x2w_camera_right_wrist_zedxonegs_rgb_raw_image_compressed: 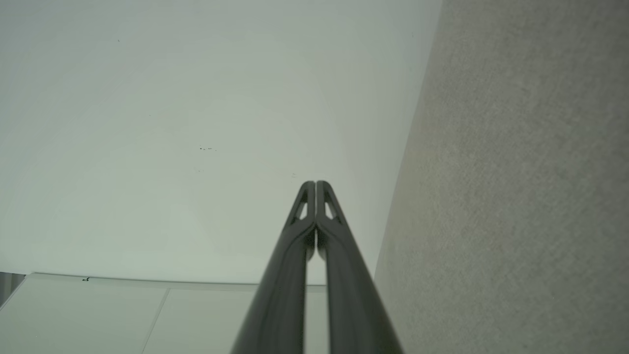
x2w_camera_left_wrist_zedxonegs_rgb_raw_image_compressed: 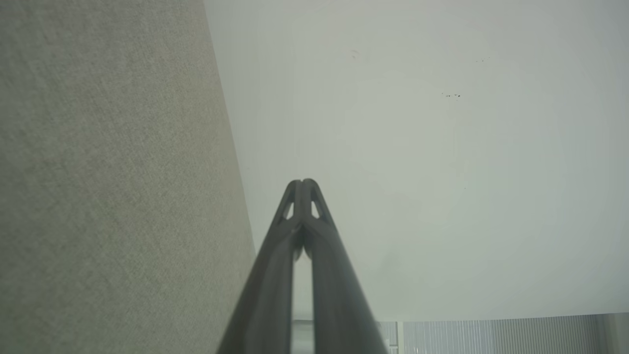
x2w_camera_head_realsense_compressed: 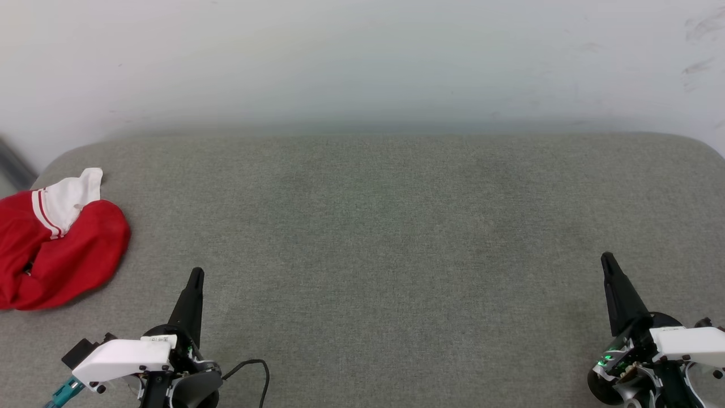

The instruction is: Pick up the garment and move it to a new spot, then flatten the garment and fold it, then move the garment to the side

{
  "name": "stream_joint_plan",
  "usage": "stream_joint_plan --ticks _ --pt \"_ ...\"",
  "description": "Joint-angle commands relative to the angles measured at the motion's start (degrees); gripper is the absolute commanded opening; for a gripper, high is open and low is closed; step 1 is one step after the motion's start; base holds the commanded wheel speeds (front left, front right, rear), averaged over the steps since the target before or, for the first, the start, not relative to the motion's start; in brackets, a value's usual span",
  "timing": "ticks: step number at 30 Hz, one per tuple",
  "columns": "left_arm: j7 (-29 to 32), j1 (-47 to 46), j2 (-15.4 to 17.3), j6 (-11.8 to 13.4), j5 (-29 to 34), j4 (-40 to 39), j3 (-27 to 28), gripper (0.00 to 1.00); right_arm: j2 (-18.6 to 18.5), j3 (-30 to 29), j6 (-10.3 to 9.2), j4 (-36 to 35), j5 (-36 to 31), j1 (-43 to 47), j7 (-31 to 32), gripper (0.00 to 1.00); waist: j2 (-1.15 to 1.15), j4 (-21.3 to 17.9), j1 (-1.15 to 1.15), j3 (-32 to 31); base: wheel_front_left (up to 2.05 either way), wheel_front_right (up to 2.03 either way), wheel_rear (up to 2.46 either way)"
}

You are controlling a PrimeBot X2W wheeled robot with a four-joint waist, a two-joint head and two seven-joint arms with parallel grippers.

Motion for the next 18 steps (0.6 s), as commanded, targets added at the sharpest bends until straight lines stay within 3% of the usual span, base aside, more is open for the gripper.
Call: stream_joint_plan --ticks 1,18 --pt "0.0 -0.5 -0.1 -0.1 0.1 0.0 0.1 0.00 0.2 0.0 -0.02 0.0 -0.3 -0.7 0.0 0.00 0.00 0.0 0.00 0.0 0.00 0.00 0.00" --pt "0.0 -0.5 -0.1 -0.1 0.1 0.0 0.1 0.00 0.2 0.0 -0.02 0.0 -0.3 -0.7 0.0 0.00 0.00 0.0 0.00 0.0 0.00 0.00 0.00"
